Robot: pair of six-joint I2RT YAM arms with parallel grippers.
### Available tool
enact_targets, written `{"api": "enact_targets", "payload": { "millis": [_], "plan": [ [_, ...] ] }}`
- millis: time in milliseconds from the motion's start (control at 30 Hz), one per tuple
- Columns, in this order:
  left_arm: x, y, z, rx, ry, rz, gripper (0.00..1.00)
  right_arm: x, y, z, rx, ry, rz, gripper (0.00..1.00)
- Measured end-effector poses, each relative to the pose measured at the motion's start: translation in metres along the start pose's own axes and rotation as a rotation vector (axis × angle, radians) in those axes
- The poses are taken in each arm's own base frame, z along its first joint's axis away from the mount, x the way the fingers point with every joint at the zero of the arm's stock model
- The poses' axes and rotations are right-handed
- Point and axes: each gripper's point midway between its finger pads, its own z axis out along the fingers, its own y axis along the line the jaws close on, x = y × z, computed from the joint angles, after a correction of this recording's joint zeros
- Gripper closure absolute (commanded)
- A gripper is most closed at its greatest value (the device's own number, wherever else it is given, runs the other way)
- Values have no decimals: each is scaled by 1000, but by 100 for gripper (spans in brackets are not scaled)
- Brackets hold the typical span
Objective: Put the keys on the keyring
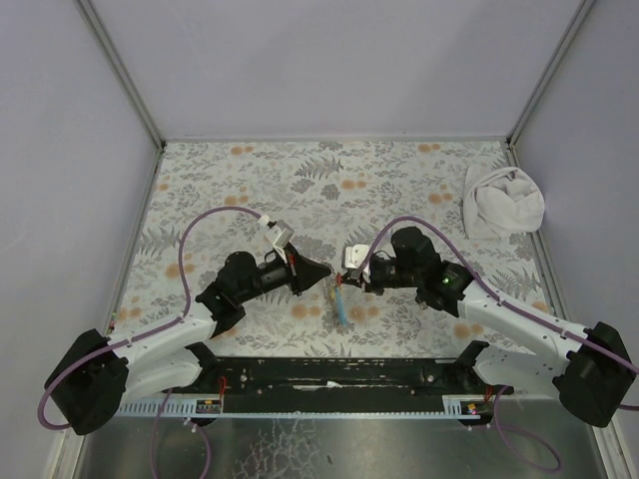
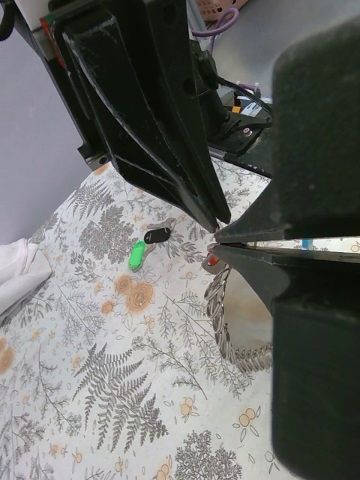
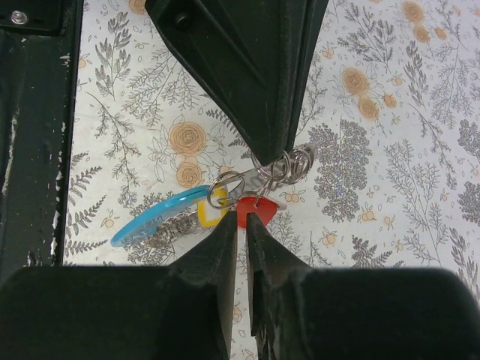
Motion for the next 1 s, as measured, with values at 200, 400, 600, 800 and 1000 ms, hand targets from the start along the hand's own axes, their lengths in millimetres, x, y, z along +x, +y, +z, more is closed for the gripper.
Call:
{"api": "enact_targets", "payload": {
  "millis": [200, 400, 600, 800, 1000],
  "plan": [
    [-5, -3, -1, 9, -16, 11, 100, 0, 0, 0, 1, -3, 8, 74],
    [-5, -3, -2, 11, -19, 12, 100, -1, -2, 3, 22, -27, 16, 73],
    [-5, -3, -2, 11, -19, 12, 100, -6, -6, 4, 37, -51, 17, 73],
    [-5, -4, -2, 12, -20, 12, 100, -10, -8, 5, 47, -70, 18, 85],
    [-6, -4, -2, 13, -24, 13, 100, -10, -9, 6, 48, -74, 19, 100]
  ]
}}
